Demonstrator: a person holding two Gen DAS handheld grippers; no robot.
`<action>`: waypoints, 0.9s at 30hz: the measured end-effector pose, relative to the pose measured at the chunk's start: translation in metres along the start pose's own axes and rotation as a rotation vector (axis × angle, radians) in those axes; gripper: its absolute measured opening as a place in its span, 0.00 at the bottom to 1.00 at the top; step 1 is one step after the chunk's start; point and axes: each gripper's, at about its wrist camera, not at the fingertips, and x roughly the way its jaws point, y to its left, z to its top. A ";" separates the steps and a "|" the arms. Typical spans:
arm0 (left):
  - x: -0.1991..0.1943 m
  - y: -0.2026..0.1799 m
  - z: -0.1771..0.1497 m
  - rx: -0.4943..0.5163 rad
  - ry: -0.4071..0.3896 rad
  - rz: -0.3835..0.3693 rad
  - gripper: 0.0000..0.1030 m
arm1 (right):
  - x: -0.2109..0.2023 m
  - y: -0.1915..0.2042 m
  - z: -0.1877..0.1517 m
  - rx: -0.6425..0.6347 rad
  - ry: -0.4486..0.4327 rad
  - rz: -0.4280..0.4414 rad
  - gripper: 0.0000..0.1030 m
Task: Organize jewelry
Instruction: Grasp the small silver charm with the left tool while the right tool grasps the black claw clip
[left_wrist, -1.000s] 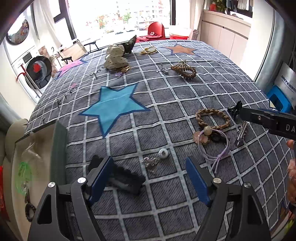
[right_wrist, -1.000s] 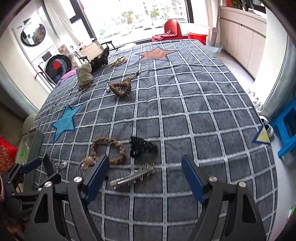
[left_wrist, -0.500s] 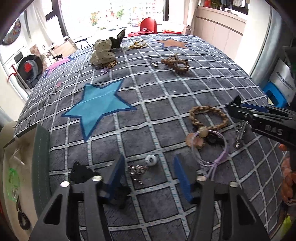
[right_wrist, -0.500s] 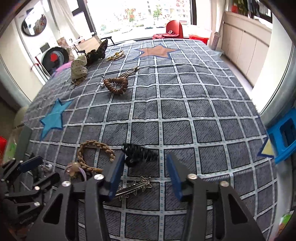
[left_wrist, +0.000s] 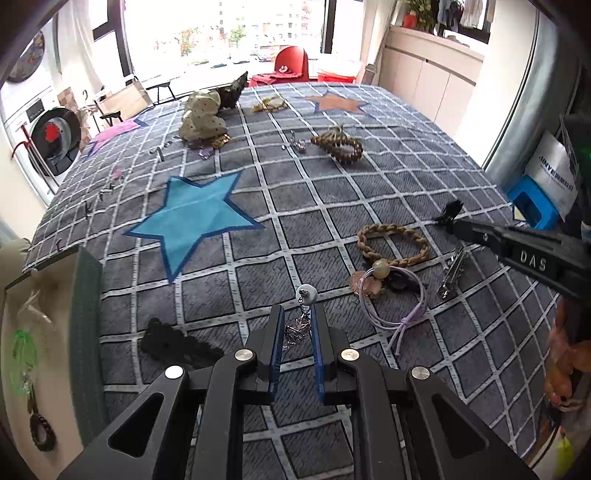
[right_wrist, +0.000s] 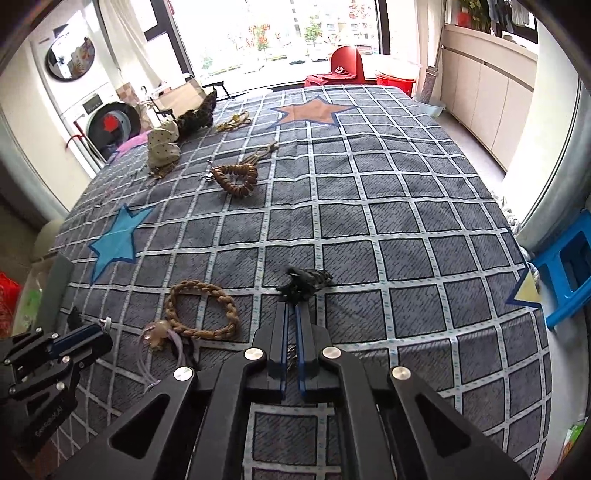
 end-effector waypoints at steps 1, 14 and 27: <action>-0.002 0.001 0.000 -0.002 -0.004 0.000 0.16 | -0.003 0.001 -0.001 -0.004 -0.002 0.005 0.04; -0.042 -0.001 -0.011 -0.008 -0.058 0.000 0.16 | -0.022 0.000 -0.007 0.029 -0.021 0.032 0.04; -0.041 -0.003 -0.012 -0.010 -0.047 0.004 0.16 | 0.012 -0.003 0.013 0.015 -0.028 -0.034 0.62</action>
